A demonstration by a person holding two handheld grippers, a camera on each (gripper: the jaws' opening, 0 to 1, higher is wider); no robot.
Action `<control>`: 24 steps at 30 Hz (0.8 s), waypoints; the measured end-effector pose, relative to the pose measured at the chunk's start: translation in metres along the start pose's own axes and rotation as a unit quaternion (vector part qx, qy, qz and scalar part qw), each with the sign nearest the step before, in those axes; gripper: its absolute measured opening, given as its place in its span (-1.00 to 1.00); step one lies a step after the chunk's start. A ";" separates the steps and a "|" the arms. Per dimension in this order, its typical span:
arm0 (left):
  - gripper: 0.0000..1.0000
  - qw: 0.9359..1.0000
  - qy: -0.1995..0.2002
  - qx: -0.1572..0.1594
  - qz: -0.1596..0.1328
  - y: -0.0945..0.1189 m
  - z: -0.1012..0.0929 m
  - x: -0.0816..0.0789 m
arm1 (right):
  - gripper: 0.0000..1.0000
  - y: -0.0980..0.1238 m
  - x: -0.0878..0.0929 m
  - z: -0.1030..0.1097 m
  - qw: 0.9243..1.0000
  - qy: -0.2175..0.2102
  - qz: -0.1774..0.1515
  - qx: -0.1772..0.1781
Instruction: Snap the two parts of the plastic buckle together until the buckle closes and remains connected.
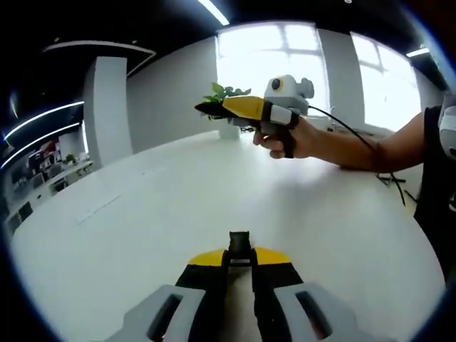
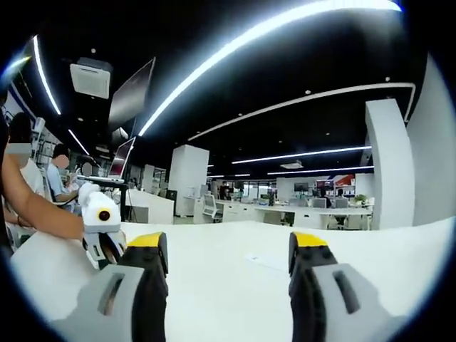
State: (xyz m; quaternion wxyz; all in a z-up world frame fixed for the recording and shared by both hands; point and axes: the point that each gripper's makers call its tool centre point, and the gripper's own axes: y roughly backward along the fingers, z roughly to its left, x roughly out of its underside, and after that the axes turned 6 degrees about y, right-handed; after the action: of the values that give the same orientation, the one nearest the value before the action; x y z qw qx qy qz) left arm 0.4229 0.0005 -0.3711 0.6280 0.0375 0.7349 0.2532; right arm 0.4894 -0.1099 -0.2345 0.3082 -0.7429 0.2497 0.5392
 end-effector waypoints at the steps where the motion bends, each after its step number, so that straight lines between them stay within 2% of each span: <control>1: -0.81 1.000 -0.003 -0.003 0.001 0.000 0.001 -0.001 | 0.38 0.000 0.001 0.001 1.000 0.000 0.003 -0.002; 5: -0.81 1.000 0.005 -0.008 -0.009 0.001 0.007 -0.008 | 0.46 -0.001 0.004 0.002 1.000 0.002 0.006 -0.005; 6: -0.81 1.000 0.011 -0.009 -0.010 0.001 0.008 -0.008 | 0.50 -0.001 0.001 0.003 1.000 0.006 -0.003 -0.006; 8: -0.81 1.000 0.018 -0.011 -0.008 -0.002 0.010 -0.006 | 0.51 0.000 0.004 0.000 1.000 0.017 0.006 0.000; 13: -0.81 0.999 0.031 -0.018 -0.010 -0.006 0.016 -0.008 | 0.45 0.000 0.006 0.001 1.000 0.019 0.011 -0.002; 20: -0.81 0.999 0.029 -0.034 -0.005 -0.009 0.025 -0.008 | 0.41 0.000 0.005 -0.002 1.000 0.014 0.007 0.001; 24: -0.81 0.998 0.030 -0.046 0.001 -0.011 0.033 -0.005 | 0.30 0.002 0.007 -0.012 0.999 0.016 0.013 0.025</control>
State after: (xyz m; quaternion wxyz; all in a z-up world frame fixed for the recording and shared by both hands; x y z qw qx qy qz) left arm 0.4583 0.0000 -0.3738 0.6066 0.0012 0.7408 0.2885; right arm 0.4975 -0.1202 -0.2391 0.3155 -0.7400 0.2776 0.5252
